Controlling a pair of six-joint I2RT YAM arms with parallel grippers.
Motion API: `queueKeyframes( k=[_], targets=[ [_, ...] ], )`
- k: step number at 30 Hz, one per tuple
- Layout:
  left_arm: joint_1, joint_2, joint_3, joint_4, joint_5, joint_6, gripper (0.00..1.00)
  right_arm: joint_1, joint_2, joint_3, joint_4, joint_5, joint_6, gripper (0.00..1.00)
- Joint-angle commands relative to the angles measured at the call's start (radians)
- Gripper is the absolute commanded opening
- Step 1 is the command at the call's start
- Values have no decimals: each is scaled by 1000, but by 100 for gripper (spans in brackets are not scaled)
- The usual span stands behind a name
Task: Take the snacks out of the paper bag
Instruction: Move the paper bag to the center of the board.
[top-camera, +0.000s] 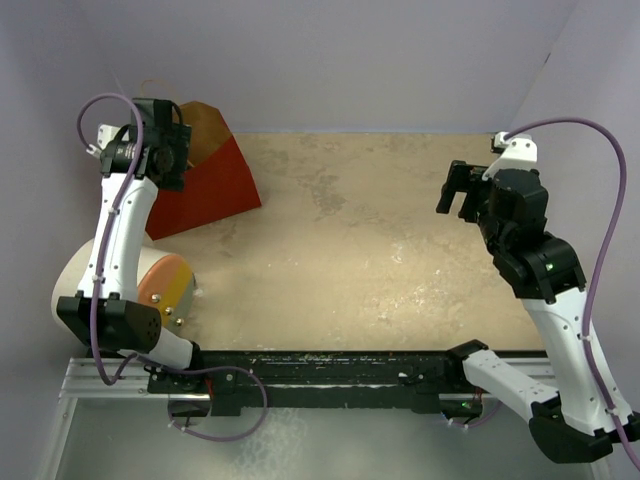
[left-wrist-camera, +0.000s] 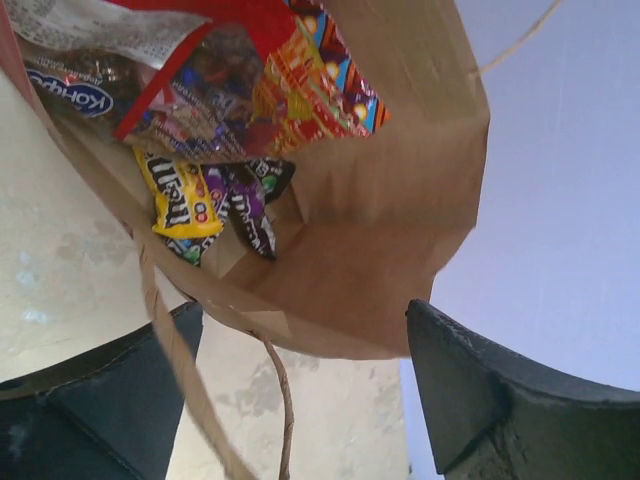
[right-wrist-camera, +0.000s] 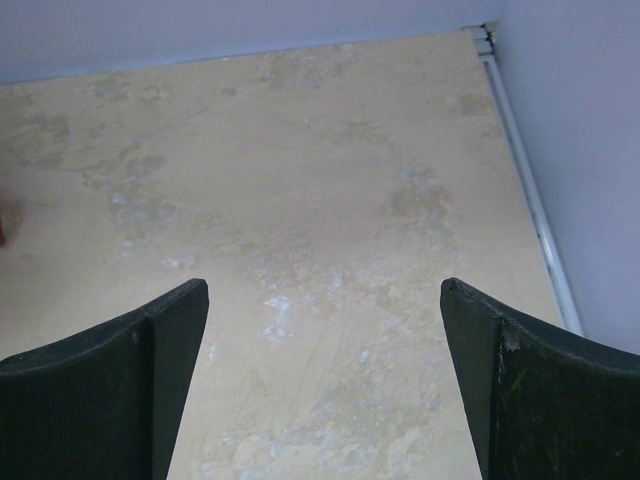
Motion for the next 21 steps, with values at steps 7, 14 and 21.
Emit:
queueKeyframes(
  k=[7, 14, 21],
  targets=[
    [31, 16, 67, 158, -16, -55, 58, 8, -77, -36, 103, 117, -69, 100],
    [37, 15, 50, 275, 150, 63, 20, 8, -92, -31, 73, 136, -66, 100],
    [35, 67, 17, 357, 432, 56, 6, 8, -99, -17, 70, 127, -79, 100]
  ],
)
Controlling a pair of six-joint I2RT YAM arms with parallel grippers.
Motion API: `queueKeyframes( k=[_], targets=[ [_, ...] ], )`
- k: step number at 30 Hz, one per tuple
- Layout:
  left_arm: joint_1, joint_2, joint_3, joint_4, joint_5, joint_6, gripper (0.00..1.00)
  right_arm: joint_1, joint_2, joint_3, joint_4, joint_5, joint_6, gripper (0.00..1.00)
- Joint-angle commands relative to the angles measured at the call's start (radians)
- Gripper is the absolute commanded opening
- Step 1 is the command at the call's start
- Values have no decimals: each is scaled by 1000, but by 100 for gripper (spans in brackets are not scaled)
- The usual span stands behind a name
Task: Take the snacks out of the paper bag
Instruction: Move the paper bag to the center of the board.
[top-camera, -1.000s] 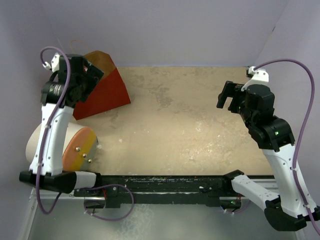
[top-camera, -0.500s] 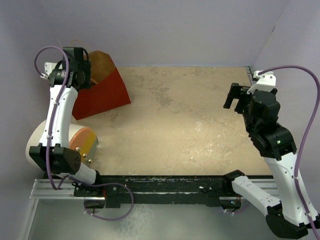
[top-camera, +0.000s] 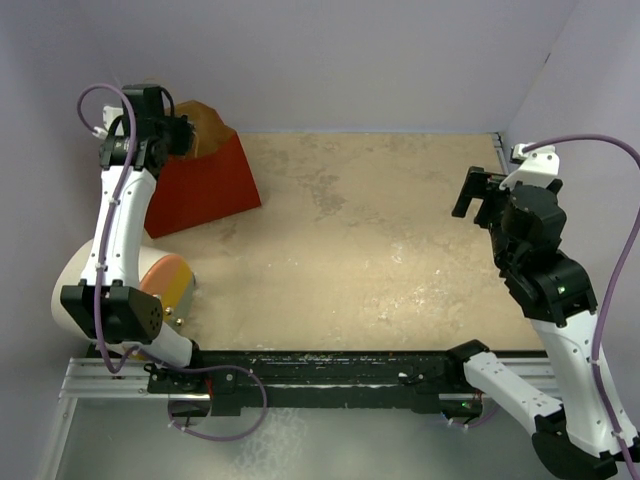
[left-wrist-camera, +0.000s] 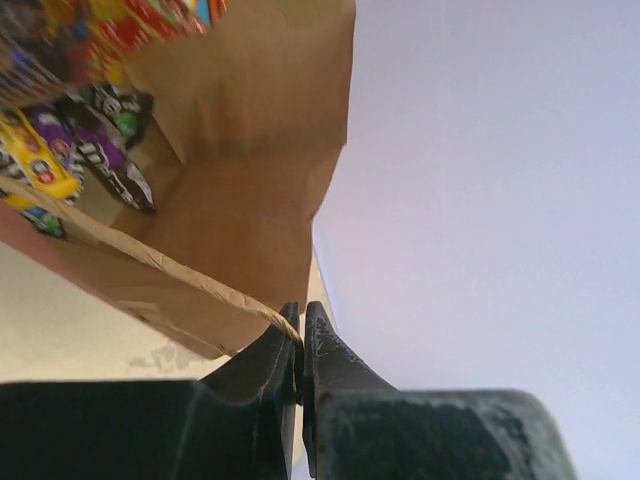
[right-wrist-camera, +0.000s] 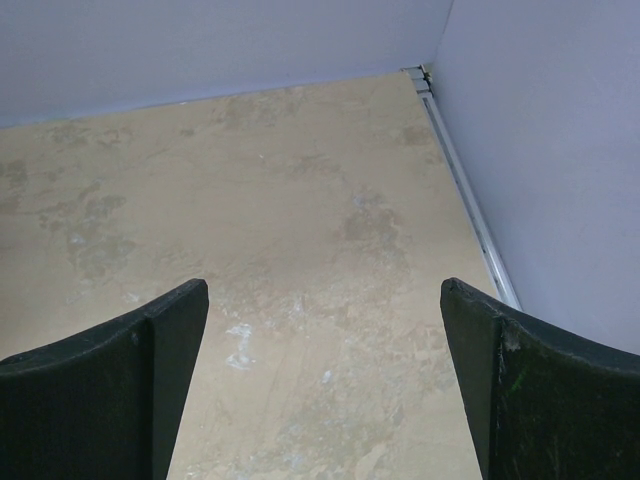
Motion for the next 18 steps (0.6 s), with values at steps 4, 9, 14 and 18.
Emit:
queueKeyframes(
  k=[4, 9, 14, 18],
  targets=[
    [-29, 33, -17, 186, 287, 38, 4, 7, -8, 27, 25, 5, -21, 100],
    [-131, 58, -20, 245, 347, 37, 3, 7, 6, 22, 56, -28, -16, 100],
    [-254, 86, -25, 284, 397, 21, 4, 7, 37, 41, 77, -56, 1, 100],
    [-329, 84, -25, 291, 416, 24, 4, 7, 43, 48, 72, -76, 7, 100]
  ],
)
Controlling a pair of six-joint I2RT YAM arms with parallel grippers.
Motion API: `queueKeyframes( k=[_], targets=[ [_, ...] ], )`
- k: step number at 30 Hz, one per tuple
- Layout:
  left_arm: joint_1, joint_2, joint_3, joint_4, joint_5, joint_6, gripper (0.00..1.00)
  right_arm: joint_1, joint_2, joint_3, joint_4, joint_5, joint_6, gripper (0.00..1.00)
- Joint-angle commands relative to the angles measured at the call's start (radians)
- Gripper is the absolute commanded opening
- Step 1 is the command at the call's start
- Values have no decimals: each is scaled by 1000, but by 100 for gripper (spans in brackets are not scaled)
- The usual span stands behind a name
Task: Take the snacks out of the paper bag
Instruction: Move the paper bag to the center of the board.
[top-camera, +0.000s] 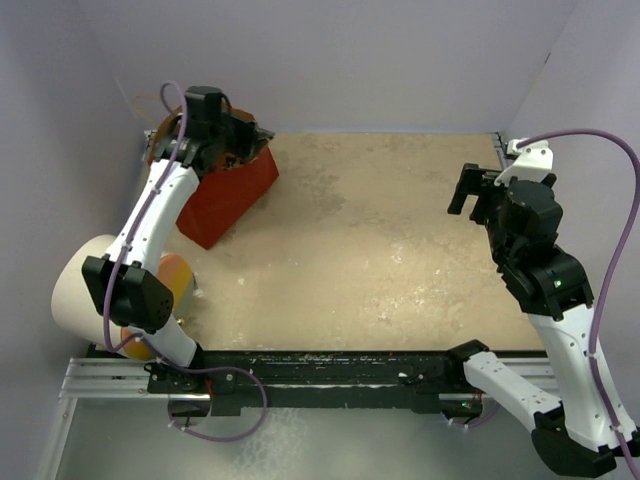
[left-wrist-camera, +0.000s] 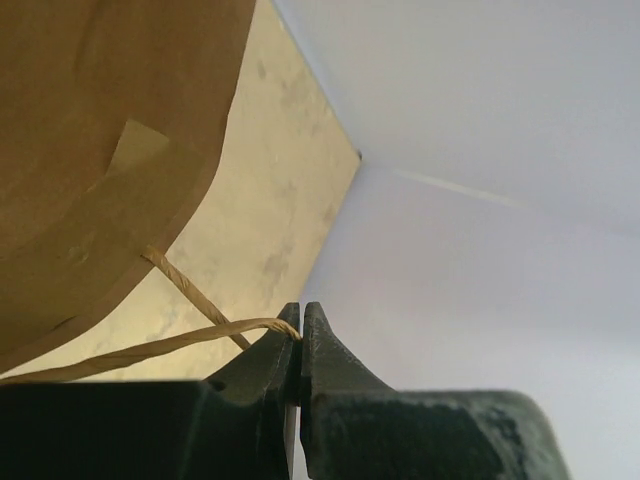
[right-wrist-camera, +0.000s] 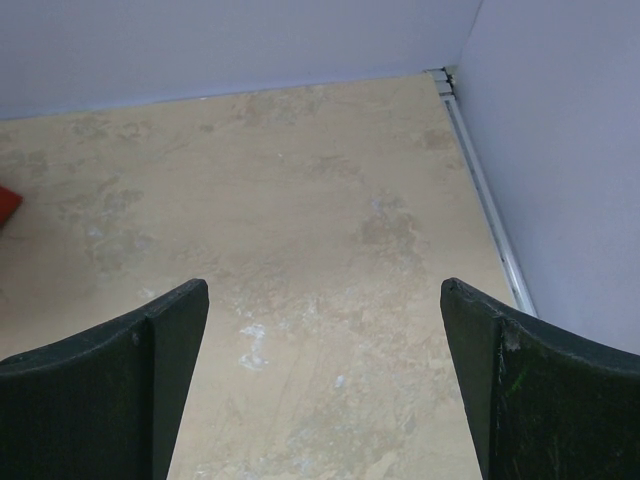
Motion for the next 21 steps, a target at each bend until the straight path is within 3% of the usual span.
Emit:
queueKeyframes(
  k=[1, 6, 11, 21],
  targets=[
    [-89, -21, 6, 115, 99, 13, 4, 7, 8, 39, 46, -34, 15, 100],
    [-162, -51, -11, 81, 155, 44, 4, 7, 17, 54, 27, -59, 36, 100],
    [-242, -151, -120, 81, 192, 57, 4, 7, 36, 97, -25, -106, 137, 100],
    [-367, -474, -345, -92, 129, 61, 4, 7, 11, 92, -174, -208, 383, 100]
  ],
)
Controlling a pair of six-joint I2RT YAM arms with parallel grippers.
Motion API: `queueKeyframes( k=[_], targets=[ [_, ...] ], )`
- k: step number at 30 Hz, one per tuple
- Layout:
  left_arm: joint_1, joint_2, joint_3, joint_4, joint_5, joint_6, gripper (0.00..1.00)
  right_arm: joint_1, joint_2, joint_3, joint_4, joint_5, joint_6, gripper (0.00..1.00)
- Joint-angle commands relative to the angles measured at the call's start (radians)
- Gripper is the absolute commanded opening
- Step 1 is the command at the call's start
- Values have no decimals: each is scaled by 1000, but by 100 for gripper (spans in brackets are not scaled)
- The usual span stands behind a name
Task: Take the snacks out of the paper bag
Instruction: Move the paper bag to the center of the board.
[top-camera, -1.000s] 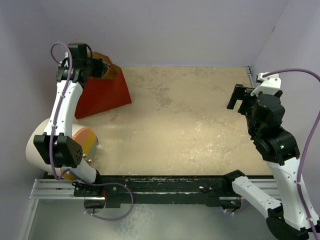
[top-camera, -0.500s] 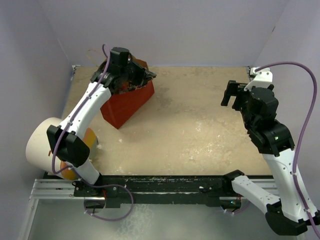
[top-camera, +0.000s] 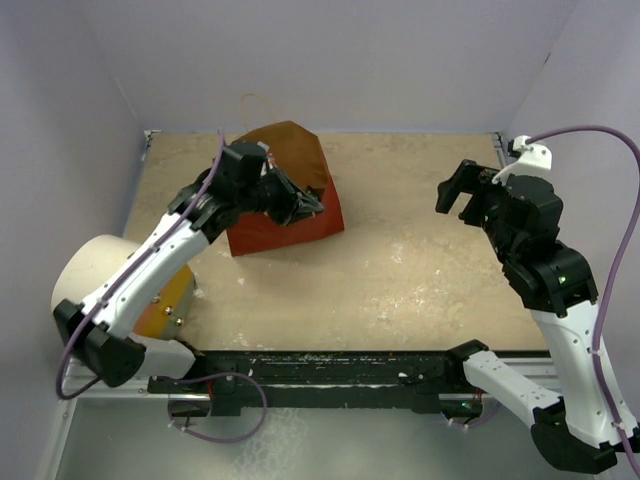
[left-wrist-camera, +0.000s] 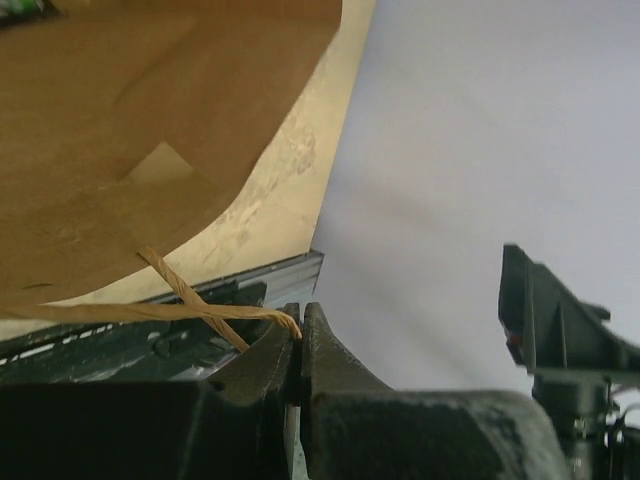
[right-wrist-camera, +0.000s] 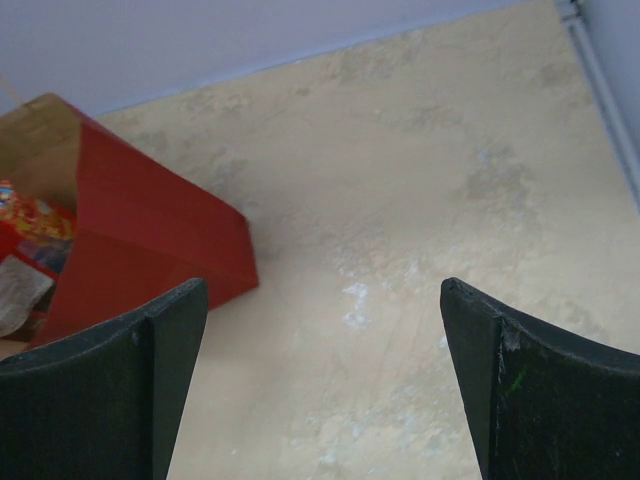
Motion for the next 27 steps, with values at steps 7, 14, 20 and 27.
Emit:
queueKeyframes(
  k=[7, 14, 20, 27],
  targets=[
    [-35, -401, -133, -180, -72, -10, 7, 3, -14, -13, 47, -503, 131, 100],
    [-34, -516, -203, -279, -72, -29, 11, 7, 149, -8, 272, -757, 133, 100],
    [-34, -549, -181, -375, -139, -12, 22, 21, 371, 98, 286, -777, 83, 100],
    [-34, -513, -129, -398, -219, 27, 32, 14, 594, 292, 168, -739, -2, 100]
  ],
)
